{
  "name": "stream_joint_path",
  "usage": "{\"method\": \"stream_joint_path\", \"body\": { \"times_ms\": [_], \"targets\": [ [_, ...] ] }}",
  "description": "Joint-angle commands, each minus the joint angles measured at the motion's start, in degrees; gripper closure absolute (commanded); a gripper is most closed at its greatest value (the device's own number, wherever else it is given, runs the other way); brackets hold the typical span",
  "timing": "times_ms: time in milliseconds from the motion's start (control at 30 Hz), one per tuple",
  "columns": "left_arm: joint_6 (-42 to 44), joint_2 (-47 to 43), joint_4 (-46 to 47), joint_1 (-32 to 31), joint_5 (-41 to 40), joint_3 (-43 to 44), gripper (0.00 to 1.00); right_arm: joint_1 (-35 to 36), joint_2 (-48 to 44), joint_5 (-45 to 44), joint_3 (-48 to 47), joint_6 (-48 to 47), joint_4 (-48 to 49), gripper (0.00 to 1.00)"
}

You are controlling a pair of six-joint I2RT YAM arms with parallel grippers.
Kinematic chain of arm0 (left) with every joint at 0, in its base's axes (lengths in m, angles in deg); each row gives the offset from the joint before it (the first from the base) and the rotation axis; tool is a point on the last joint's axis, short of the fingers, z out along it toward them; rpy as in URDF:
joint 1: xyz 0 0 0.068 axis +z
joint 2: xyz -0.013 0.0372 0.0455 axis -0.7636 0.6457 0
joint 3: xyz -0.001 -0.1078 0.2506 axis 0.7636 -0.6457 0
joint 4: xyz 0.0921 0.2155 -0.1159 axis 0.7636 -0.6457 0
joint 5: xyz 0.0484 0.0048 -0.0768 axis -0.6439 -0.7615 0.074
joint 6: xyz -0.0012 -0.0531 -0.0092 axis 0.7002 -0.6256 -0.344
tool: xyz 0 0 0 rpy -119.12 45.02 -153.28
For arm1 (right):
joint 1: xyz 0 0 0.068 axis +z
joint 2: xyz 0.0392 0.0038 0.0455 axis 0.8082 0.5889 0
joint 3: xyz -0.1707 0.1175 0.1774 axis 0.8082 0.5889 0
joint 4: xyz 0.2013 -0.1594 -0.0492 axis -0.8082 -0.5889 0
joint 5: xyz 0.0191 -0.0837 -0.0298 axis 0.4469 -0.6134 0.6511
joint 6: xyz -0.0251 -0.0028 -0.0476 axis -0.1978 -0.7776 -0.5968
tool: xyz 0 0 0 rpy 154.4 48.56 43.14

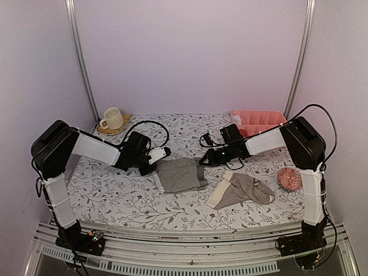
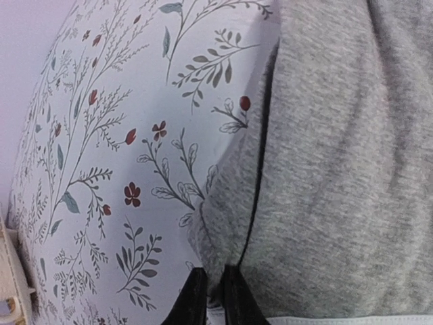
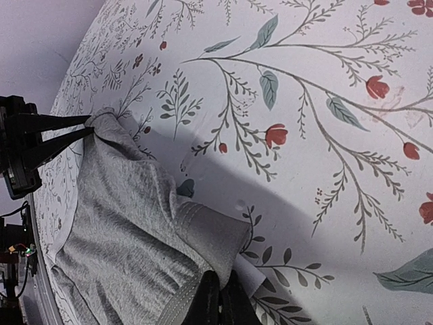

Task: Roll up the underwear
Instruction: Smooth out the underwear at the center of the board.

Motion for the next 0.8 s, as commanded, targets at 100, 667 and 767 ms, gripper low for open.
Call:
{"method": "stream_joint_path", "body": {
  "times_ms": [100, 667, 767],
  "targets": [
    [0.64, 1.24, 2.15, 0.31, -2.96, -0.28, 0.91, -0.66, -2.65, -2.27, 1.12, -0.04, 0.26, 0.98],
    [1.22, 1.05, 2.51, 0.36, -4.37, 0.56, 0.83, -0.27, -4.30, -5.34, 1.07, -2.21, -2.03, 0.74],
    [1.14, 0.34, 2.22, 0.38, -4.22, 0.98, 0.56, -0.06, -4.44, -5.97, 0.62, -3.36, -3.01, 0.67]
  ]
}}
